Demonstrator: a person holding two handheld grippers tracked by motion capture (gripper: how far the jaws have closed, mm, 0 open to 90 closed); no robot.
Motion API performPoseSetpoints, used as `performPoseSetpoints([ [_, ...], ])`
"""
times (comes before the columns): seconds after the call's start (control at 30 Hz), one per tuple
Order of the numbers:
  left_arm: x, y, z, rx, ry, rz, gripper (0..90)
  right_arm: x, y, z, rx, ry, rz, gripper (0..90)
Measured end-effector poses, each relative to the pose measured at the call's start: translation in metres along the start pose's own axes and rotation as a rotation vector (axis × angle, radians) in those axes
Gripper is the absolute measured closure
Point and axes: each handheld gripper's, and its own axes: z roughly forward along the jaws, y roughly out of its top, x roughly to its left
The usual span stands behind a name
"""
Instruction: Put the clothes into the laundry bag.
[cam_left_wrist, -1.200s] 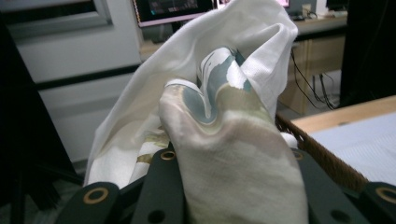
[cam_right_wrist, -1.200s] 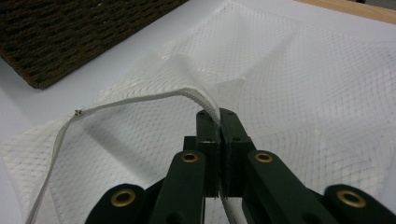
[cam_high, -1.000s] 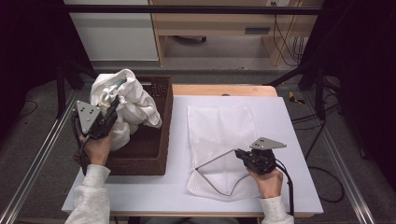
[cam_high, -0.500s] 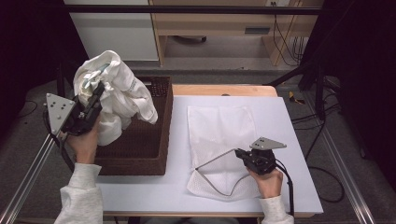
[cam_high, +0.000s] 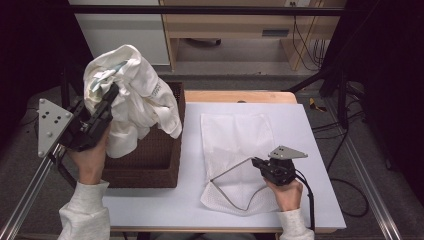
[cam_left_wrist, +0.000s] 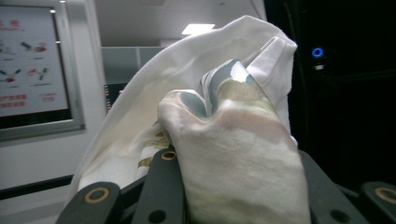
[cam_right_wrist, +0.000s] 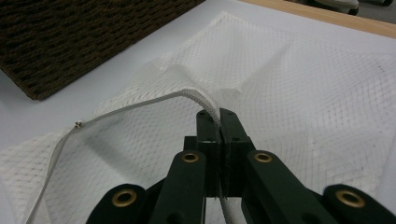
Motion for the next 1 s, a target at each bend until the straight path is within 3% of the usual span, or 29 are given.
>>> performPoseSetpoints([
  [0.2, -0.03, 0.011, 0.001, -0.02, -0.09, 0.018, 72.1, -0.001, 0.0, 0.0, -0.003, -0.005, -0.001, 88.8],
  [0.47, -0.071, 0.015, 0.004, -0.03, -0.221, -0.009, 72.1, -0.004, 0.001, 0.002, -0.012, -0.007, 0.01, 88.9],
  [0.8, -0.117, -0.002, -0.001, 0.012, -0.353, -0.03, 72.1, -0.008, 0.001, 0.011, -0.007, -0.009, 0.031, 88.9],
  [1.0, -0.133, -0.019, -0.004, 0.069, -0.401, -0.043, 72.1, -0.01, 0.001, 0.015, -0.009, -0.018, 0.041, 88.9],
])
